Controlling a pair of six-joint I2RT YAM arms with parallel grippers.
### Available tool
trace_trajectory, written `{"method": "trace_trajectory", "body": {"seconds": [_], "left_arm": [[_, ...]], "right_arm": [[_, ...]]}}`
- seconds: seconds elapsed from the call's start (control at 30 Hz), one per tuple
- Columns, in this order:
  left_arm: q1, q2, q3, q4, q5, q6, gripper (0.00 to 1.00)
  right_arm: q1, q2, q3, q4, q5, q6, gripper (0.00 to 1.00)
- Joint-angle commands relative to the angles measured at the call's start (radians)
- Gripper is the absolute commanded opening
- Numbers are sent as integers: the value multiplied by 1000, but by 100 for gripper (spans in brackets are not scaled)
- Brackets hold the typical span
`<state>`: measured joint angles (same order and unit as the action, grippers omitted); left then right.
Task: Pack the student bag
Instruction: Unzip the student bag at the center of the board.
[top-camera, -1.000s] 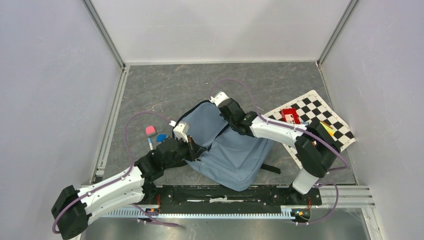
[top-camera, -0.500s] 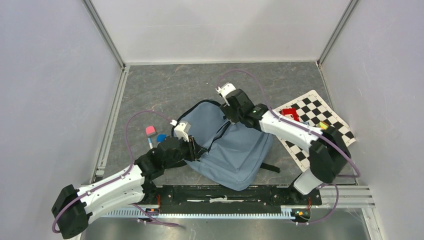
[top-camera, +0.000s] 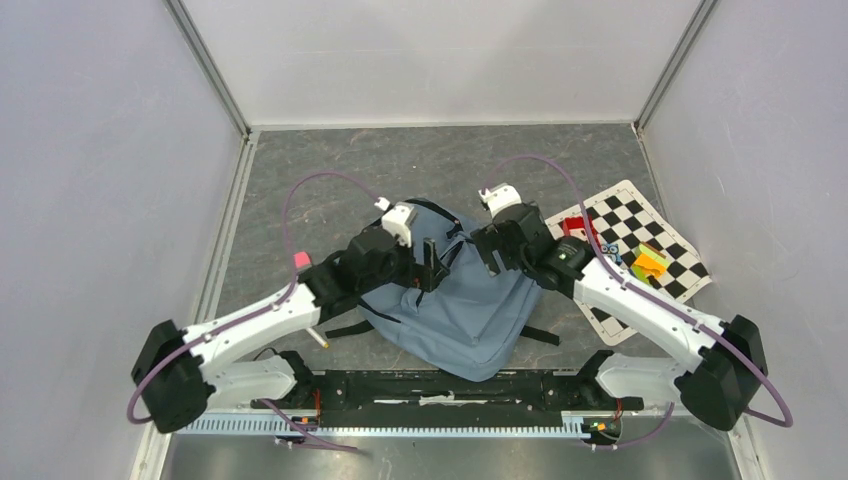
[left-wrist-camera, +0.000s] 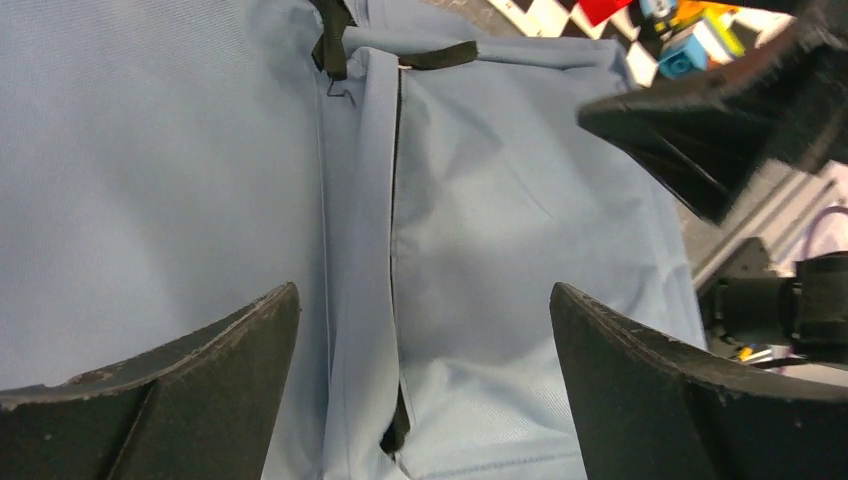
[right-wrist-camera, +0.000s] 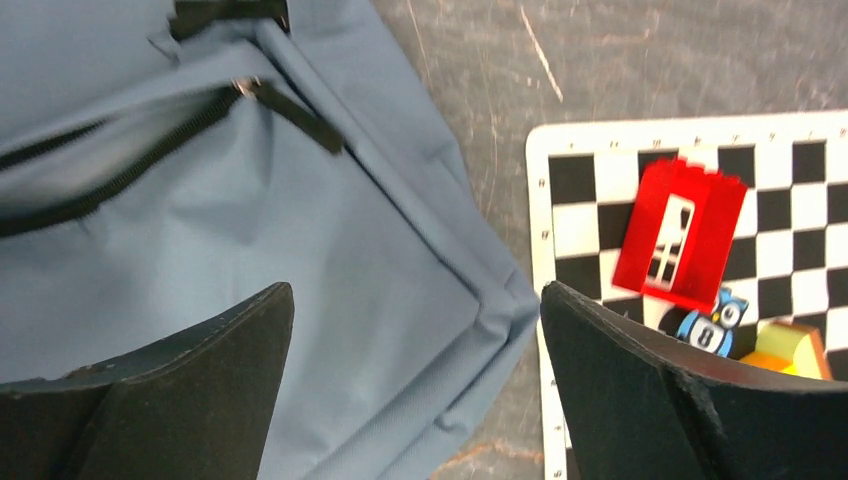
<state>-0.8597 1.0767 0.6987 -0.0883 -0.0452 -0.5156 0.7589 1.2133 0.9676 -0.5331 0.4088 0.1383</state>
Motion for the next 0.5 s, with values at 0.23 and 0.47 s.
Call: {"method": "trace_trajectory", "body": {"seconds": [0.23,0.47], "left_arm": [[1,252,155,-53,-11,160,94],[1,324,170,-81,-77,148,51]], "right_arm": [[0,-174,-194,-51,-54,276,94],[0,-199,-312,106,-194,371,78]]}}
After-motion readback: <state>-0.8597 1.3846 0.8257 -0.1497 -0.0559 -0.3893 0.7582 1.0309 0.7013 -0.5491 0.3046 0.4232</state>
